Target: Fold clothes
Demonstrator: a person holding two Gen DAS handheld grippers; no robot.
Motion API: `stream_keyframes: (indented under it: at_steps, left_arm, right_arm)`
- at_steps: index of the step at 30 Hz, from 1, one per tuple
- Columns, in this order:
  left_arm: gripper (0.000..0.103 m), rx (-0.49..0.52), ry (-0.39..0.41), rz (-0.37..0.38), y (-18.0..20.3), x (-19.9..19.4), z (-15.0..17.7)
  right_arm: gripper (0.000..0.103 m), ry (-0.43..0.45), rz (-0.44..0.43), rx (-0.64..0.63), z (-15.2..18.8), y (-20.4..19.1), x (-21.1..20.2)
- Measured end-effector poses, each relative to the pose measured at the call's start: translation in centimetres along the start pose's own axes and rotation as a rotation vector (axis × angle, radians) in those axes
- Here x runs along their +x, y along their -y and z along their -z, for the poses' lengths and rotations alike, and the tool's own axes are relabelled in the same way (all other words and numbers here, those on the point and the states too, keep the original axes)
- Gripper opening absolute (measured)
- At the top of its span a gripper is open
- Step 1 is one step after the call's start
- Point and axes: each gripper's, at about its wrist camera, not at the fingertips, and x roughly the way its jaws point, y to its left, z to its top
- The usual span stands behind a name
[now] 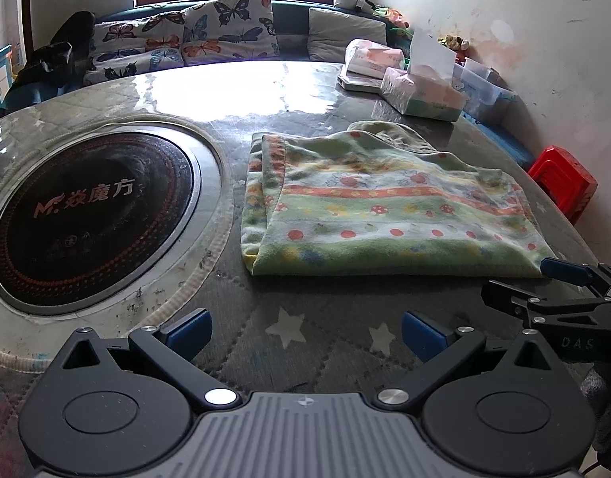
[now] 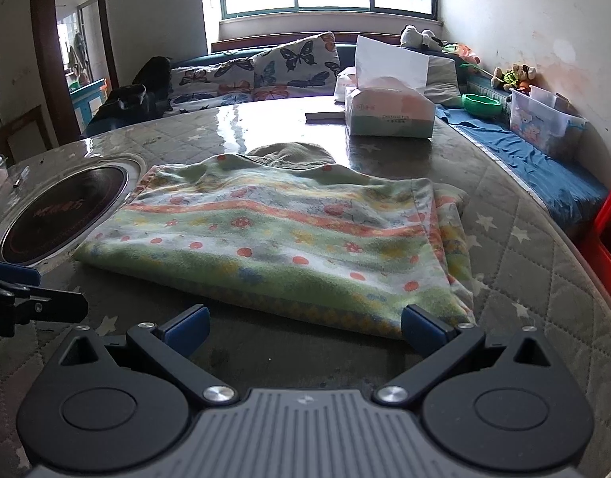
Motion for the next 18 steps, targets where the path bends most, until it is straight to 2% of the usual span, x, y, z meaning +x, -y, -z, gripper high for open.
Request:
stream_keyframes:
  at_steps: [18]
  left_arm:
    - [0.103, 0.021, 0.021, 0.026, 0.8, -1.3, 0.7]
  right_arm:
    - [0.103, 0.002, -0.019, 0.035, 0.8, -0.7, -1.0]
